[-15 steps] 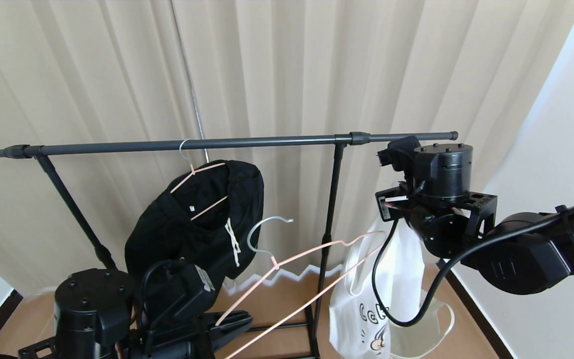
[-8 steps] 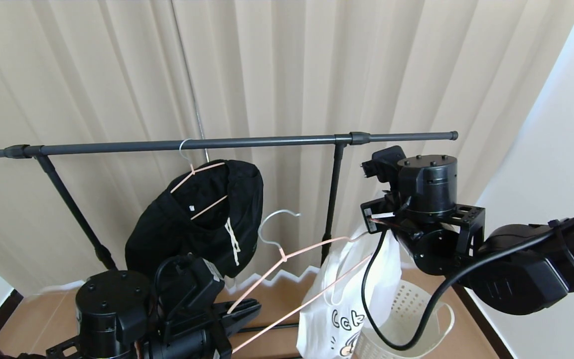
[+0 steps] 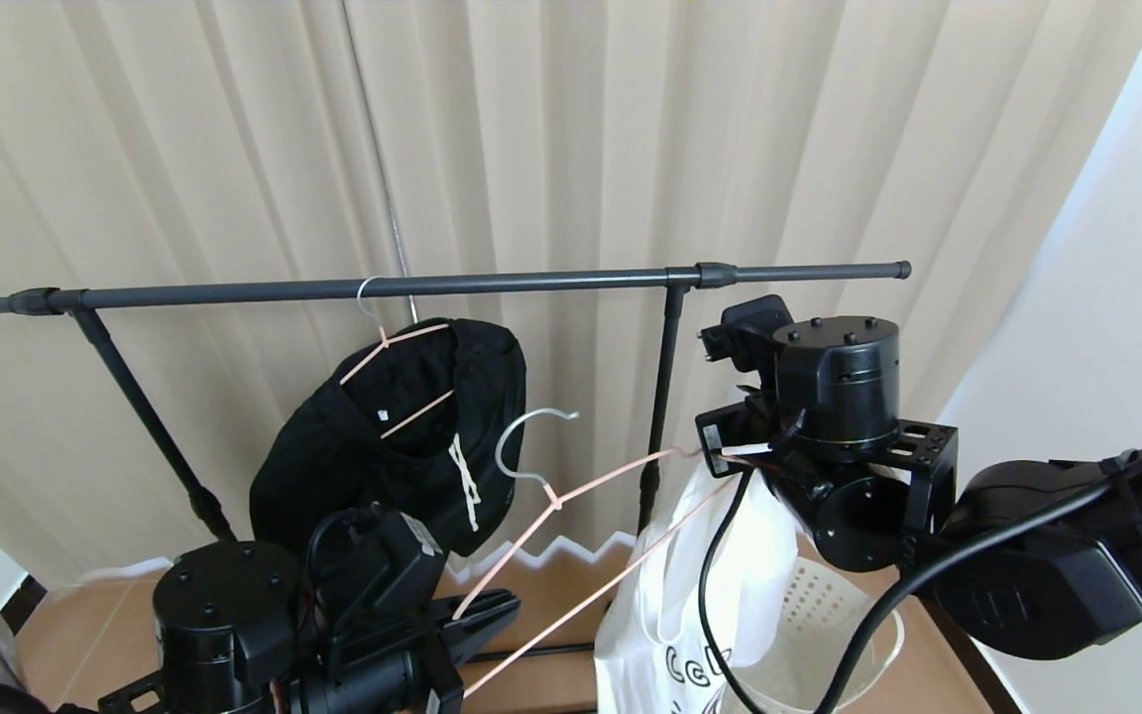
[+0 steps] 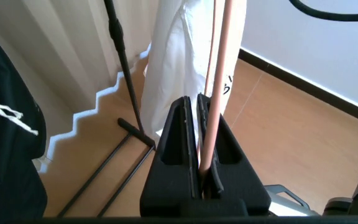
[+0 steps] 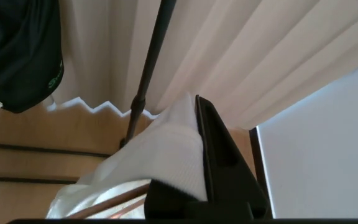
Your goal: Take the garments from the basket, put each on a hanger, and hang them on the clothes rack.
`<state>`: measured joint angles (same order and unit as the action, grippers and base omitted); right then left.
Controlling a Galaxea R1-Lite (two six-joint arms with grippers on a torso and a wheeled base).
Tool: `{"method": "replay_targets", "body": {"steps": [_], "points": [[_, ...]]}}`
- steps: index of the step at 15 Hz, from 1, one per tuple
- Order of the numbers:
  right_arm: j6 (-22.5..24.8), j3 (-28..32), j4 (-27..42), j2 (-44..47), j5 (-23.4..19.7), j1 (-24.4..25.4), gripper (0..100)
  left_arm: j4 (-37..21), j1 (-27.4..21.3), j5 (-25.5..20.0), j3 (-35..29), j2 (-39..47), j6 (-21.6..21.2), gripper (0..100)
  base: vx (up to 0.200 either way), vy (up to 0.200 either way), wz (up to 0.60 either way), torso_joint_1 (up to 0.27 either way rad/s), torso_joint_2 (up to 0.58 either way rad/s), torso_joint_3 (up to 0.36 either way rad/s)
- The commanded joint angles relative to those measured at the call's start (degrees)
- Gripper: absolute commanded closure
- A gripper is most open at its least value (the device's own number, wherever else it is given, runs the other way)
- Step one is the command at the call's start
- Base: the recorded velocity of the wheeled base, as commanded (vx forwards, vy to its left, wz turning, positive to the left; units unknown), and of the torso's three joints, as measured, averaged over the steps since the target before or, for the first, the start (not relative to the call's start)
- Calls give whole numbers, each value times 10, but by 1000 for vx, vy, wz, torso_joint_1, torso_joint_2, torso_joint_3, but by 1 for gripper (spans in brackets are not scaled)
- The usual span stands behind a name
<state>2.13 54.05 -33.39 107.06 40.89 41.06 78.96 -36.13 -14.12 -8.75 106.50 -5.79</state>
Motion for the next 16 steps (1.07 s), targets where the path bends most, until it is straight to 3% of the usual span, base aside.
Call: {"method": "replay_targets", "body": {"steps": [1, 8, 10, 12, 16], "points": [[-13, -1, 0, -5, -1, 31, 100, 1, -2, 0, 2, 6, 0, 100, 0, 0, 0, 0, 0, 0], [-37, -18, -4, -19, -16, 62, 100, 37, -12, -5, 32, 6, -4, 100, 0, 0, 0, 0, 0, 0], [-18, -53, -7, -60, -90, 60, 100, 64, -17, -11, 50, 8, -6, 100, 0, 0, 0, 0, 0, 0], [39, -95, -8, -120, -147, 23, 100, 75, -10, -20, 59, 10, -19, 100, 0, 0, 0, 0, 0, 0], [72, -98, -4, -142, -183, -31, 100, 90, 12, -44, 78, 6, -54, 100, 0, 0, 0, 0, 0, 0]]}}
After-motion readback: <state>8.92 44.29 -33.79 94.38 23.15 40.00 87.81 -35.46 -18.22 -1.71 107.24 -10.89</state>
